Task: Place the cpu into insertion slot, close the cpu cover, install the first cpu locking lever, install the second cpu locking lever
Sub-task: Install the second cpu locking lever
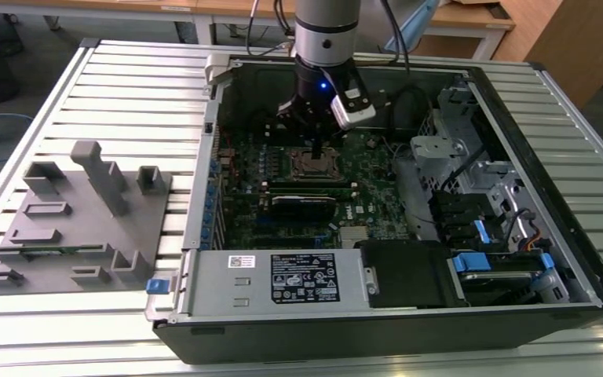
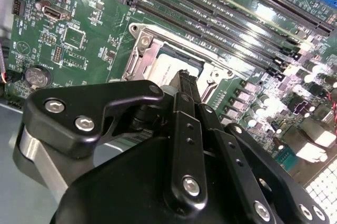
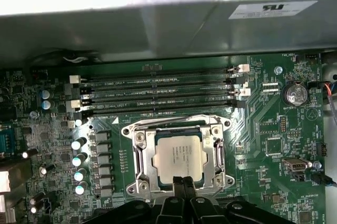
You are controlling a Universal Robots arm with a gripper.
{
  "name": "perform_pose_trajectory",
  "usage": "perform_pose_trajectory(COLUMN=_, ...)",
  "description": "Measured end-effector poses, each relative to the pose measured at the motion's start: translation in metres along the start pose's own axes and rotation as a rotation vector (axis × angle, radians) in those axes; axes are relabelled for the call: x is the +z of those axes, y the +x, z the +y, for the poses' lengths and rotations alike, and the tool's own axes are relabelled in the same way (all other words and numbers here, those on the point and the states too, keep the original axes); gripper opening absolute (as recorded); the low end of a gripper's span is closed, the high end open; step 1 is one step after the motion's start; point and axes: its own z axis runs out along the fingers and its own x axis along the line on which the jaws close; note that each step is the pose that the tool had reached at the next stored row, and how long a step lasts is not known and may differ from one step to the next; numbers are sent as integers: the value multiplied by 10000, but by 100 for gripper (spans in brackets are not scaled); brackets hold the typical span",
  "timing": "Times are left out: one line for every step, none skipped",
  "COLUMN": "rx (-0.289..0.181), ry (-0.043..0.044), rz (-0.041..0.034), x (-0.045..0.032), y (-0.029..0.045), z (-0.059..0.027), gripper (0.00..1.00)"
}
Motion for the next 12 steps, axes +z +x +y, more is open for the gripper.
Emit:
perform_pose_trajectory(rx=1, ry=0, rz=0, x=0, y=0, z=0, gripper=11)
perform_pose_trajectory(rx=2, ry=1, rz=1, x=0, y=0, z=0, gripper=11)
perform_pose_trajectory(rx=1, ry=1, rz=1, x=0, y=0, z=-1, gripper=11)
perform_pose_trajectory(rx=0, ry=2, rz=1, x=-1, y=0, z=-1, gripper=11)
perform_pose_trajectory(rx=0, ry=4, rz=2, x=-4, y=0, z=-2, gripper=11)
perform_pose_trajectory(rx=0, ry=3, rz=2, x=-11, y=0, z=-3, gripper=11)
perform_pose_trajectory(rx=1, ry=0, rz=1, x=-18, y=-1, z=-2, gripper=11)
perform_pose_trajectory(rx=1, ry=0, rz=1, x=-25, y=-2, z=-3, gripper=11)
perform_pose_trajectory(rx=0, ry=-1, rz=0, x=-31, y=-2, z=-3, gripper=11)
perform_pose_trajectory(rx=0, ry=-1, rz=0, x=-34, y=-2, z=-3, gripper=11)
perform_pose_trajectory(rx=1, ry=-4, rz=-1, x=-34, y=-3, z=-2, gripper=11)
perform_pose_trajectory(rx=1, ry=-3, rz=-1, x=-37, y=-3, z=-3, gripper=11)
